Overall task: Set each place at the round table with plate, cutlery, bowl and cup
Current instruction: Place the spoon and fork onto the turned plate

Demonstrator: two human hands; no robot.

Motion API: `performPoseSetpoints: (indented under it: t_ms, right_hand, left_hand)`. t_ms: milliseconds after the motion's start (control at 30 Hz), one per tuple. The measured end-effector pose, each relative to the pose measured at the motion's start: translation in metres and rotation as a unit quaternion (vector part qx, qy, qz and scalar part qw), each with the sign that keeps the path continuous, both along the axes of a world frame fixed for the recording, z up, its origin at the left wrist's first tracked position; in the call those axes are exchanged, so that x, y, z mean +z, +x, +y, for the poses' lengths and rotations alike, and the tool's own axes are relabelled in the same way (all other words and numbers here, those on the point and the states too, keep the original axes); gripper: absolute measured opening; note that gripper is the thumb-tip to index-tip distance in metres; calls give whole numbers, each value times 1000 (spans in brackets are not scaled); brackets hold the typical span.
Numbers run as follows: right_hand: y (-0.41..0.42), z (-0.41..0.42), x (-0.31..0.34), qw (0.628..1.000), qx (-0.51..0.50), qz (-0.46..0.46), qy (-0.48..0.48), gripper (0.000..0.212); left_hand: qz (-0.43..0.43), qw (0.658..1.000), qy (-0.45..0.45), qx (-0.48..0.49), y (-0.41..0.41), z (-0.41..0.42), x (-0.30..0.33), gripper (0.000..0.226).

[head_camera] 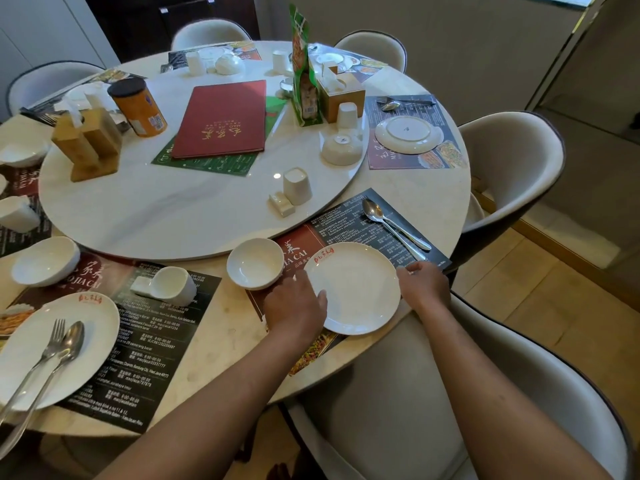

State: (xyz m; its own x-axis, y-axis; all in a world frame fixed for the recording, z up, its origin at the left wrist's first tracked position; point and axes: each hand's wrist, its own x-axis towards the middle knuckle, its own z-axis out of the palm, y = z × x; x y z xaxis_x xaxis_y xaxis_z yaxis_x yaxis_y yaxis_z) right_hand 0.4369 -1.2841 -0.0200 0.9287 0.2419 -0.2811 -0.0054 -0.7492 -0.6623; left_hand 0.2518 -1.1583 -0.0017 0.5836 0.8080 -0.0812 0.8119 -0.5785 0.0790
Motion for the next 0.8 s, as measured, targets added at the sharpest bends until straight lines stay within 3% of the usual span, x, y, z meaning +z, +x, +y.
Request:
performPoseSetpoints:
  t_ms: [133, 233, 433, 600, 800]
  right_hand:
    - [20, 23, 4, 995, 48, -63, -54, 33]
    - [33, 39, 2, 985, 86, -121, -81, 32]
    - [56, 64, -4, 954, 170, -203, -138, 17]
    - [68, 72, -16, 925, 228, -235, -193, 24]
    - [70, 76, -19, 937, 204, -230, -165, 27]
  left_hand:
    - [-45, 997, -16, -53, 15, 10, -7, 55]
    - [-20, 994, 2, -104, 25, 15, -10, 66]
    - [-45, 993, -25, -110, 33, 20, -16, 73]
    - [-55, 991, -22, -116, 28, 22, -22, 72]
    - [-56, 993, -7, -107, 20, 26, -24, 71]
